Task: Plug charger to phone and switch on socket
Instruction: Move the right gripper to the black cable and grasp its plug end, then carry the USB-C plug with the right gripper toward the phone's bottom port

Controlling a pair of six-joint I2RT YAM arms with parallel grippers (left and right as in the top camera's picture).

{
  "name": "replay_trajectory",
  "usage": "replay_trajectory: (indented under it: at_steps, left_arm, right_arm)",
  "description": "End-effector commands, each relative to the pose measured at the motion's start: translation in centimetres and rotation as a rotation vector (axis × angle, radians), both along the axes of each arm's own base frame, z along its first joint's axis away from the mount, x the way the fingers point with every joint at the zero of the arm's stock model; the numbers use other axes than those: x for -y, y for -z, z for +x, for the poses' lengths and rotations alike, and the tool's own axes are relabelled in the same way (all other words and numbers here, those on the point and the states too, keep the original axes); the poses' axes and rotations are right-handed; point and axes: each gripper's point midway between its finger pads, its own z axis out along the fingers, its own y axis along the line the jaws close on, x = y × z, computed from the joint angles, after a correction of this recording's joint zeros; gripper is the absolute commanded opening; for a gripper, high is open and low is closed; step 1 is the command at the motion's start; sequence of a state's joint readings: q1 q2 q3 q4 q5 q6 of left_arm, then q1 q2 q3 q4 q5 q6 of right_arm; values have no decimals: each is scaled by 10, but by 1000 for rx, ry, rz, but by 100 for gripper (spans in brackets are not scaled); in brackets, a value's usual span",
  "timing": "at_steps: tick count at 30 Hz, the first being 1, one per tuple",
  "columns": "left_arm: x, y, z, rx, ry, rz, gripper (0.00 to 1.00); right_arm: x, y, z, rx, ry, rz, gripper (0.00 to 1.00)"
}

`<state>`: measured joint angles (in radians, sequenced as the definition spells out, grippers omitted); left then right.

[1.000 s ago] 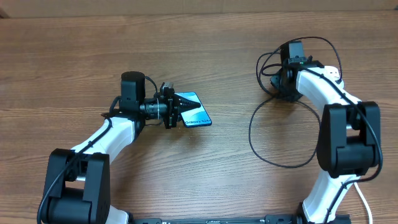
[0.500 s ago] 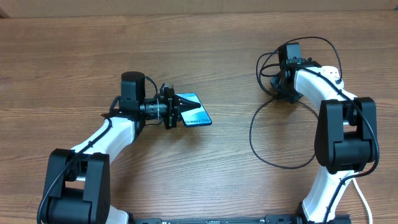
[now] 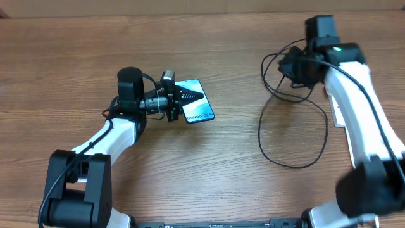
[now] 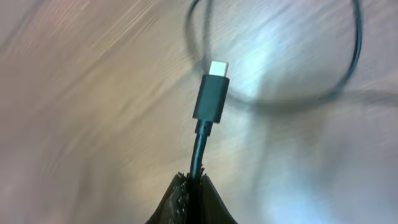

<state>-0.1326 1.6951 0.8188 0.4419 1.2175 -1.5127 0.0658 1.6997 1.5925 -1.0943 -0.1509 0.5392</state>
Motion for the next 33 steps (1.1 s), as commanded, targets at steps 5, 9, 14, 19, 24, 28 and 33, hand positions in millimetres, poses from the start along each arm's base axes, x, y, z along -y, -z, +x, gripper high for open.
replay_trajectory:
  at_steps: [5, 9, 14, 19, 24, 28, 33]
  left_arm:
    - [7, -16, 19, 105, 207, -100, 4]
    - [9, -17, 31, 117, 265, -123, 4]
    - [10, -23, 38, 151, 265, -123, 4]
    - [12, -28, 36, 192, 278, -125, 4]
    - [16, -28, 34, 177, 288, -127, 4]
    - [20, -29, 32, 187, 298, -128, 4]
    - [23, -28, 34, 190, 285, -122, 4]
  right_arm:
    - [-55, -75, -100, 87, -482, 106, 4]
    - [-80, -98, -157, 109, -631, 110, 4]
    - [-113, -109, -207, 204, -770, 145, 4]
    - [-149, -86, -229, 260, -817, 230, 4]
    - [-173, -44, -214, 289, -786, 189, 4]
    - [-193, -30, -200, 291, -775, 200, 4]
    - [-213, -20, -176, 286, -712, 236, 4]
